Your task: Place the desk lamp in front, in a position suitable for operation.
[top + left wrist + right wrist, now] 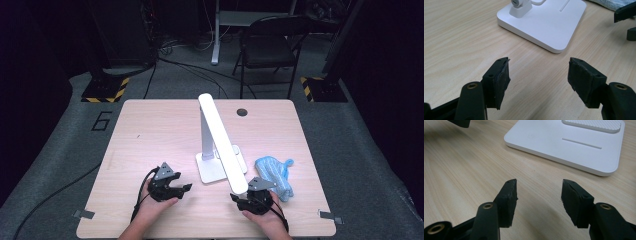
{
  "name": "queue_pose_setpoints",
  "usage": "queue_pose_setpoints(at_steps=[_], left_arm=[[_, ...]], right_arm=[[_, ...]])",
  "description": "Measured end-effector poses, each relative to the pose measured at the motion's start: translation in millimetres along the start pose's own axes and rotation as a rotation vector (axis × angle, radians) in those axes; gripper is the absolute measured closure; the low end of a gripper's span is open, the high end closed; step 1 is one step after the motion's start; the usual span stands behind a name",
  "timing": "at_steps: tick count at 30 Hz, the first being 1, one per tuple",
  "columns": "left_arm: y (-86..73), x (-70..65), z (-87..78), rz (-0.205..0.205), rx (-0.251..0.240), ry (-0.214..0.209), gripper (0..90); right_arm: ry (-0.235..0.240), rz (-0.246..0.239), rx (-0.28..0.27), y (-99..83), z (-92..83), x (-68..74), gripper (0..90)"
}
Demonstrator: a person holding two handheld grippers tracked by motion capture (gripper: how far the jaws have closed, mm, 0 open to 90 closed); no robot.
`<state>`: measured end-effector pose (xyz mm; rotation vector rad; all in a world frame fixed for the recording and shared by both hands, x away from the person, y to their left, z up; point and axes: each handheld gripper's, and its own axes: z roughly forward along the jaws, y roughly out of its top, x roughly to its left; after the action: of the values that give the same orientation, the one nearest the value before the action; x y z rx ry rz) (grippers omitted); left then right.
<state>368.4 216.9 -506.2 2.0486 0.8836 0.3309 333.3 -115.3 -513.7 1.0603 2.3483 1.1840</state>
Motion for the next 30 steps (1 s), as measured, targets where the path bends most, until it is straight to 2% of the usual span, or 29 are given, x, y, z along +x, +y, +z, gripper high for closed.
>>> queue_pose_setpoints(at_steps=[2,6,9,10,12,13,15,19,20,21,22,30], left_arm=[[-0.3,-0.4,-1.0,-0.015,0.0,-0.01,33.6],[0.2,0.1,-4.3,0.009,0.0,0.004,34.8],[0.6,-0.2,-5.0,-0.003,-0.008,0.005,36.1],[0.6,-0.2,-5.0,-0.003,-0.008,0.005,36.5],[1.1,0.4,-3.5,0.004,0.004,-0.009,36.5],[0.7,-0.4,-2.4,0.007,-0.001,0.0,36.5],[0.6,-0.9,-2.9,0.009,0.007,-0.009,36.7],[0.6,-2.2,-4.0,0.006,0.015,-0.013,38.6],[0.5,-3.4,-5.2,0.004,0.019,-0.016,38.6],[0.6,-3.0,-5.6,0.016,0.018,-0.012,38.6],[0.3,-3.9,-5.8,0.006,0.018,-0.015,38.6],[1.1,-2.5,-6.1,0.015,0.019,-0.014,38.9]], right_arm=[[-0.002,-0.016,0.002,0.3,-1.4,-0.2,46.0],[-0.02,-0.048,-0.009,1.7,-1.6,3.2,46.0],[-0.023,-0.042,-0.006,2.3,-2.2,5.2,47.1],[-0.02,-0.033,0.003,2.1,-1.6,5.7,47.5],[-0.013,-0.045,0.02,1.1,-1.2,4.4,47.6],[-0.01,-0.043,0.019,0.6,-0.3,3.9,47.6],[-0.003,-0.043,0.023,0.5,0.3,2.2,47.7],[0.005,-0.024,0.024,1.2,-0.5,1.5,48.0],[-0.006,-0.015,0.028,1.7,-1.4,2.1,48.0],[-0.003,-0.006,0.029,1.9,-1.5,2.8,47.9],[-0.004,-0.01,0.027,2.3,-1.6,2.7,47.9],[-0.004,-0.01,0.043,3.5,-2.4,2.1,48.7]])
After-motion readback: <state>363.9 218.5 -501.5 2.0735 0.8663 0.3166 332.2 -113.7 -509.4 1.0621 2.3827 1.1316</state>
